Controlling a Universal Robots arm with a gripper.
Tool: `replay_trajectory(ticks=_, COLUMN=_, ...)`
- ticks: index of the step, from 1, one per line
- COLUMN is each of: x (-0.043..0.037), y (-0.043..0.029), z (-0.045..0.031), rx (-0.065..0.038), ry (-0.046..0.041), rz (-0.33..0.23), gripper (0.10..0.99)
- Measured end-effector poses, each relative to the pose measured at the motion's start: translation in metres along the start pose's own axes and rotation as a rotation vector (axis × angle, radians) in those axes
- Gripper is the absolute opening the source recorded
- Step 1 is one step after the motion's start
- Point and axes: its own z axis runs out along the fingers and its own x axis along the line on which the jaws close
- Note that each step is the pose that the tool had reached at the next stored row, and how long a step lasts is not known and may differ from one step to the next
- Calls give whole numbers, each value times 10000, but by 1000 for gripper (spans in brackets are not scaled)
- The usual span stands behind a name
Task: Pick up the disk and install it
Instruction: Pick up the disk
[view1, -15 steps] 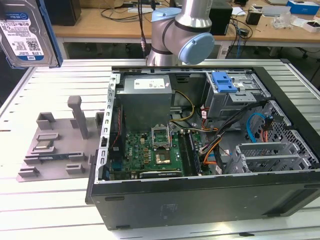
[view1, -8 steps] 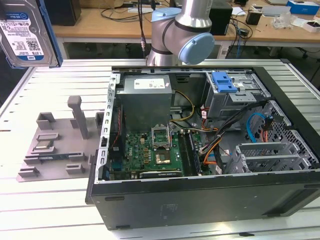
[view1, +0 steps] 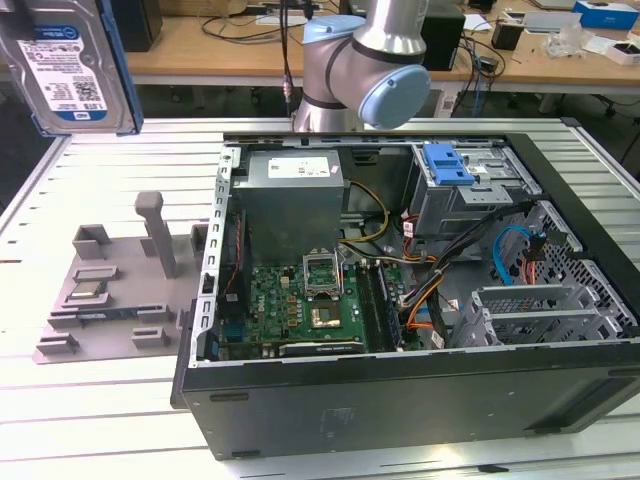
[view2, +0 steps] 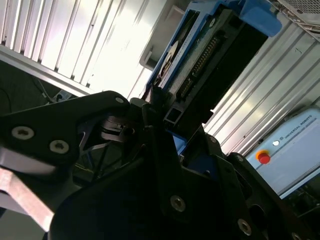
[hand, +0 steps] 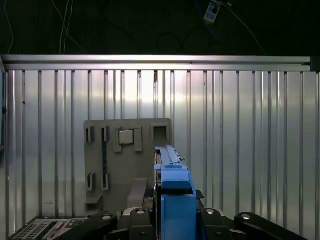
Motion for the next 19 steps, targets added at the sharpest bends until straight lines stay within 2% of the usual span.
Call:
replay_trajectory(ticks=10, x=0, y=-451, z=-7, rx=-12, ry=0, rz=1, gripper=365)
replay_trajectory(ticks=11, x=1, y=-541, z=-9, rx=-18, ry=1, rz=1, gripper=365)
replay_trajectory(ticks=19, x=0, y=-951, z=-16, rx=-44, ry=0, rz=1, gripper=365)
